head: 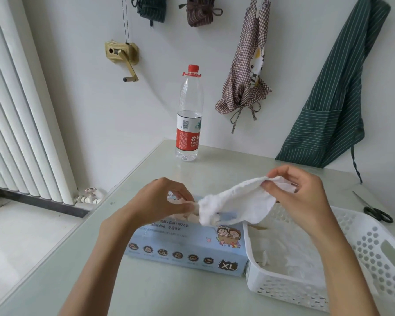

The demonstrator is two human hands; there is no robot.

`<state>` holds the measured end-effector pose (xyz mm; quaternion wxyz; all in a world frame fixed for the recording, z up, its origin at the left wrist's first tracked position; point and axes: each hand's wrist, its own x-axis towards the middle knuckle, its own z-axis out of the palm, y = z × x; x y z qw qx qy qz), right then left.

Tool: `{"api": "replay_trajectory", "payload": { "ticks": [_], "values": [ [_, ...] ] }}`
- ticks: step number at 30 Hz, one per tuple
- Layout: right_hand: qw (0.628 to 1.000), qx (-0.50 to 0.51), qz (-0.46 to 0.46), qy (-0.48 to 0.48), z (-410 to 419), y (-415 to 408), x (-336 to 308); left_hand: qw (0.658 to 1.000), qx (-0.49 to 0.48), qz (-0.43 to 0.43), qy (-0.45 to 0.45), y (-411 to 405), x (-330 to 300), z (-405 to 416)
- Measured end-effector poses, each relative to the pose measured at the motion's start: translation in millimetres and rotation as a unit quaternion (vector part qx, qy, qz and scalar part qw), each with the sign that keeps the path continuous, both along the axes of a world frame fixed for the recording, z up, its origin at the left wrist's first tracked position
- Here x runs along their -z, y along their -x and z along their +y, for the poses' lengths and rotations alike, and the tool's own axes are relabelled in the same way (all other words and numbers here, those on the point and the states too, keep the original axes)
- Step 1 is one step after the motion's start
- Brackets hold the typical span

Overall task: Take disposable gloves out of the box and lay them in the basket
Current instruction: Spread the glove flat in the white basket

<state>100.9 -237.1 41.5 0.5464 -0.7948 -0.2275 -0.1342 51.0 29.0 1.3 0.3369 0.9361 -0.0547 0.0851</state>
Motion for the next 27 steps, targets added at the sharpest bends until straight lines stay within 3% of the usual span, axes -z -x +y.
{"api": "replay_trajectory", "payload": {
  "ticks": [5,11,16,20,24,27],
  "values": [
    [0.997,-0.058,0.051,0.012,1.4,5.9,-3.7,0.998,-0.009,0.023,-0.053,0.6,-1.6,-3.8],
    [0.999,0.004,0.022,-0.039,-13.2,9.1,-10.8,0.997,-0.016,0.031,-0.075,2.0,-5.2,-5.8],
    [0.985,0.115,-0.026,-0.125,-36.1,13.7,-25.1,0.995,-0.038,0.025,-0.090,2.2,-3.0,-1.2],
    [0.996,0.078,0.047,-0.013,-29.3,13.2,-15.2,0.999,-0.028,-0.007,-0.023,-1.6,-9.8,-8.1],
    [0.993,0.001,0.093,0.071,-15.9,13.7,-12.0,0.992,-0.001,-0.075,0.101,9.5,-31.1,-47.1],
    [0.984,-0.027,0.112,0.134,-18.8,15.2,-21.9,0.997,0.061,-0.012,0.048,12.7,-42.9,-95.0]
  ]
}}
